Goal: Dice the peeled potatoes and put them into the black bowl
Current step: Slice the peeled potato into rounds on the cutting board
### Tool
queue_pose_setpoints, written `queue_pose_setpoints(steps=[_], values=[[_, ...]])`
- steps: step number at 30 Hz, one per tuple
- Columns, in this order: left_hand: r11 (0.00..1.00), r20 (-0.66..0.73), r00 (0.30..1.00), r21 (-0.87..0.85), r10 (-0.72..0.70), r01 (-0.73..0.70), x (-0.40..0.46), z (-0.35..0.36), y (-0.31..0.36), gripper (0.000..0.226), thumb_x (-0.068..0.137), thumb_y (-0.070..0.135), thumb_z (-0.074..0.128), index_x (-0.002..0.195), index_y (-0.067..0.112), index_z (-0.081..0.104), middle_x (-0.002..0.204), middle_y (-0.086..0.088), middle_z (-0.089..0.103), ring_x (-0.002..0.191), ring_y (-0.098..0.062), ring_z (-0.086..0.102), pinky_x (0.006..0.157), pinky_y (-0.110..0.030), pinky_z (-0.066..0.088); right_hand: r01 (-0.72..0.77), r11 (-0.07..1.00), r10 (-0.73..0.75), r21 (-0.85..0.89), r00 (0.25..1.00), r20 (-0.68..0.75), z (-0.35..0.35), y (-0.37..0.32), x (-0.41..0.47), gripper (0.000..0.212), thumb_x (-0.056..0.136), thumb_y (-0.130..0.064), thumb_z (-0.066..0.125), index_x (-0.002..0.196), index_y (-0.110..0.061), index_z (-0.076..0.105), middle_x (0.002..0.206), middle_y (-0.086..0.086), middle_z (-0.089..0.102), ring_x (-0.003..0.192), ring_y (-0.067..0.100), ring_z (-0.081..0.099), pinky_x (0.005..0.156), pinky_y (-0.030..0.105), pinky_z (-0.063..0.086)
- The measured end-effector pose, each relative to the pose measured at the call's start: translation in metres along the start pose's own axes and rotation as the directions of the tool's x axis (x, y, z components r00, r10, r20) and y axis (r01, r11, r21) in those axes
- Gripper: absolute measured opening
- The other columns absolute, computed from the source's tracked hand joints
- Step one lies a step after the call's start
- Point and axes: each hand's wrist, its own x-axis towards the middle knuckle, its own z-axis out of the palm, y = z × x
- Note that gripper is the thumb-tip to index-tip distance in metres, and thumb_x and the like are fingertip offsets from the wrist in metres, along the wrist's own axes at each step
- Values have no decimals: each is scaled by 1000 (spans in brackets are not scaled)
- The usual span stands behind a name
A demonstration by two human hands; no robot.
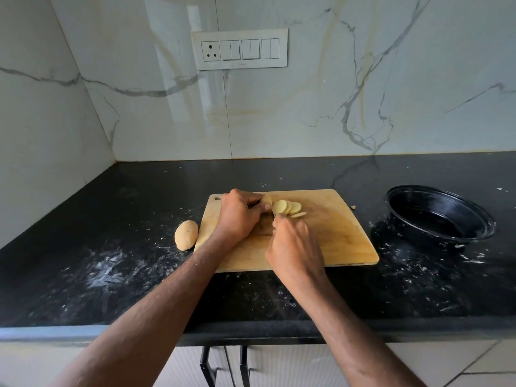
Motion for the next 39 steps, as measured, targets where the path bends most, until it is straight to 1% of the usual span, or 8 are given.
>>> queue_pose_setpoints(steps=[5,10,14,19,27,30,35,39], values=[[1000,0,1000,3,-24,24,-1,0,0,7,87,20,78,80,18,80,62,16,66,53,2,47,53,-14,37,18,1000,-18,-21,1000,-2,-5,3,-1,26,95,-10,55,121,-15,59,98,5,66,83,20,63,68,34,57],[997,-24,997,15,-77,77,1,0,-5,7,88,18,76,87,12,79,77,0,75,74,-21,69,72,-43,57,12,999,-13,-41,999,-32,-7,10,-11,29,95,-17,55,124,-19,58,97,6,67,87,24,63,68,33,50],[994,-46,993,-18,-108,107,-1,-2,-5,14,86,17,79,100,15,80,85,7,76,82,-12,72,79,-35,60,-31,998,27,-62,997,-78,-4,10,-11,25,94,-18,55,119,-19,61,92,6,69,83,27,64,64,30,40],[993,-31,993,-27,-118,117,0,-3,-5,32,84,20,81,115,14,76,100,7,77,91,-4,70,87,-28,59,-78,997,75,-25,991,-110,-3,8,-5,22,92,-16,61,113,-17,66,91,5,72,81,24,69,69,33,57],[993,-49,994,-70,-99,96,-1,-5,0,31,79,23,85,109,14,79,96,10,77,86,3,69,80,-14,55,-49,996,64,74,976,-209,-8,14,-11,23,100,-22,51,120,-22,63,88,3,71,69,18,49,61,27,31],[990,-41,993,-89,-109,105,-1,-4,2,27,79,22,85,104,15,79,82,22,70,83,2,69,78,-16,54,-12,998,31,67,960,-279,-9,12,-13,17,95,-18,61,111,-19,68,74,2,70,58,15,40,51,22,23],[992,-18,995,-83,-98,97,-2,-2,4,15,82,23,83,97,19,81,76,15,73,86,-20,71,78,-36,58,41,998,-20,57,946,-324,0,8,-9,17,85,-9,73,100,-14,70,59,2,65,49,24,59,50,22,25],[993,-16,997,-91,-76,74,0,0,-2,6,83,24,83,88,21,82,73,10,75,66,-4,59,64,-30,53,36,998,-19,54,957,-288,1,8,-7,17,89,-12,68,106,-14,70,63,3,66,48,17,45,47,22,26]])
